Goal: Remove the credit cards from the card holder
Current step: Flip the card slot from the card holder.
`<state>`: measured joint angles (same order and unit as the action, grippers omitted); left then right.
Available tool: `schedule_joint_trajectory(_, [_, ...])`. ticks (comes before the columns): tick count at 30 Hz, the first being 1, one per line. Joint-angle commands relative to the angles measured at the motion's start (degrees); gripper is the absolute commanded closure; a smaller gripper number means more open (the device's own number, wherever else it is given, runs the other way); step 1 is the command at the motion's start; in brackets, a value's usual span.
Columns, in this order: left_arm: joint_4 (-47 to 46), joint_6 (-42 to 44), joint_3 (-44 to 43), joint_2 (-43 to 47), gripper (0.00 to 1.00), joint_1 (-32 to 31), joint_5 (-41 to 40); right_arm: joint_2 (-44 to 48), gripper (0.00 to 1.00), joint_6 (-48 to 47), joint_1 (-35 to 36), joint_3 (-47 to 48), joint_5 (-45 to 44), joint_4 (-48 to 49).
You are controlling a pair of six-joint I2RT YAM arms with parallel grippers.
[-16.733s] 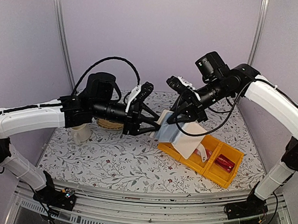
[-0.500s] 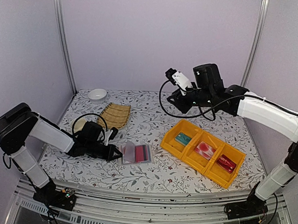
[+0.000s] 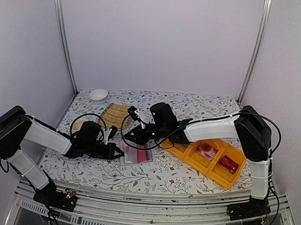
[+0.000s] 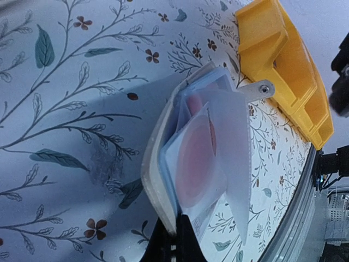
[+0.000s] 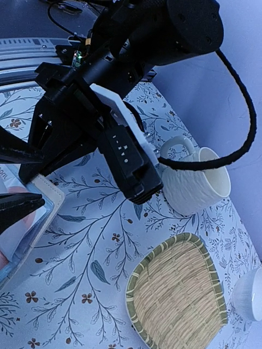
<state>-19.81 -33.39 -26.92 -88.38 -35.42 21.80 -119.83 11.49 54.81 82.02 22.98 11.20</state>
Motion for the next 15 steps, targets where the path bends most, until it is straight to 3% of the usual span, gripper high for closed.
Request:
schedule_joint_trajectory(1, [-1.68,-1.29,-0.49,2.40,1.00,-0.44,0.12,-2.97,0.80,6.47,1.10,1.88,1.64,3.47])
schedule_joint_trajectory(6, [3.20,0.87,-3.18,2.83,1.00,-0.53,-0.46,-7.53,0.85,-4.46,4.73,11.56,-19.33,-17.77])
schedule_joint_trajectory(10, [3.92,1.59,-3.19,2.89,1.00,-0.53,-1.68,-4.51,0.85,-7.89,4.61,7.76,-27.36,-18.82])
schedule_joint_trajectory(15, [4.74,2.07,-3.23,2.62,1.00,-0.53,-2.93,-4.33,0.85,-10.26,4.58,5.43,-30.70,-22.17])
